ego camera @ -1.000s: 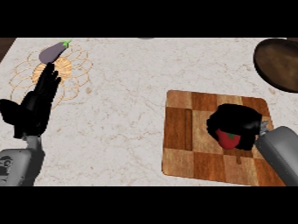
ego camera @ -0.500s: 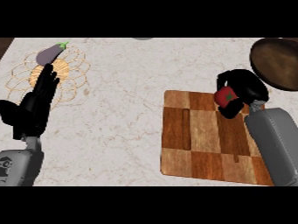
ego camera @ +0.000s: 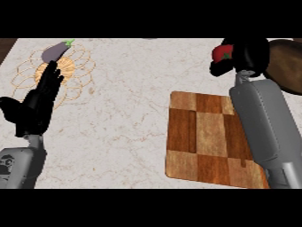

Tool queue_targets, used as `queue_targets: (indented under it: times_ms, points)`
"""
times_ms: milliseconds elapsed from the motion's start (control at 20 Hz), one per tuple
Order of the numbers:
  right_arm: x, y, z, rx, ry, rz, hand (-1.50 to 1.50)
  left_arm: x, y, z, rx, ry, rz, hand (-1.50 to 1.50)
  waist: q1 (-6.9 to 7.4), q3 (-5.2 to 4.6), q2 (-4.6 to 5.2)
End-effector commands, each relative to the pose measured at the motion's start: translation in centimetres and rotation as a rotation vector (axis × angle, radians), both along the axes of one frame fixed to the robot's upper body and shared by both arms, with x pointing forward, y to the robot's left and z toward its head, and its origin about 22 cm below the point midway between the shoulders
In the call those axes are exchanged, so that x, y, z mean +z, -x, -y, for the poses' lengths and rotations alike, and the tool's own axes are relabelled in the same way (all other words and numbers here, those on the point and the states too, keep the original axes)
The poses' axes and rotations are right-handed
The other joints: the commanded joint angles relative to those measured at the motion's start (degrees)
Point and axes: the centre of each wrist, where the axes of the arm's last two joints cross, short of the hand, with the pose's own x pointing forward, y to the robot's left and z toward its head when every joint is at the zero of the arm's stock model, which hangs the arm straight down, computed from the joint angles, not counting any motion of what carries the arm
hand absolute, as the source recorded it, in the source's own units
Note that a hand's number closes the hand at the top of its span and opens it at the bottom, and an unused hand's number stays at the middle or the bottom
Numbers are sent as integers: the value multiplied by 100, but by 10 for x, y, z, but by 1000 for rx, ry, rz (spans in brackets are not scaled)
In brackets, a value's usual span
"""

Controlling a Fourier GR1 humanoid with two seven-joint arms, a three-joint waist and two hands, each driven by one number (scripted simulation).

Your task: Pick the tomato from the cutting board and place it in the pan

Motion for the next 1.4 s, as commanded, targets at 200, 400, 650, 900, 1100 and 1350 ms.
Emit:
queue_targets:
  times_ms: [200, 400, 650, 900, 1100, 1350]
  points:
    - [36, -15, 74, -157, -249, 245, 150, 2, -4, -7, 0, 11, 0, 0, -26, 12, 29]
    - [22, -18, 133, -213, -234, 237, 150, -16, 5, 2, -3, 2, 5, 0, 22, 10, 48]
    - [-9, -13, 182, -293, -156, 225, 150, 7, -18, 17, -29, 9, 28, 0, 93, 18, 109]
    - [-16, 11, 243, -374, 1, 196, 150, 12, -8, 2, -26, 10, 26, 0, 247, 26, 157]
    - [-38, 32, 272, -432, 27, 179, 150, 12, 0, 9, -61, 3, 47, 0, 357, 42, 170]
    - [-35, 34, 279, -458, -24, 212, 150, 4, -8, 23, -79, 14, 46, 0, 428, 54, 255]
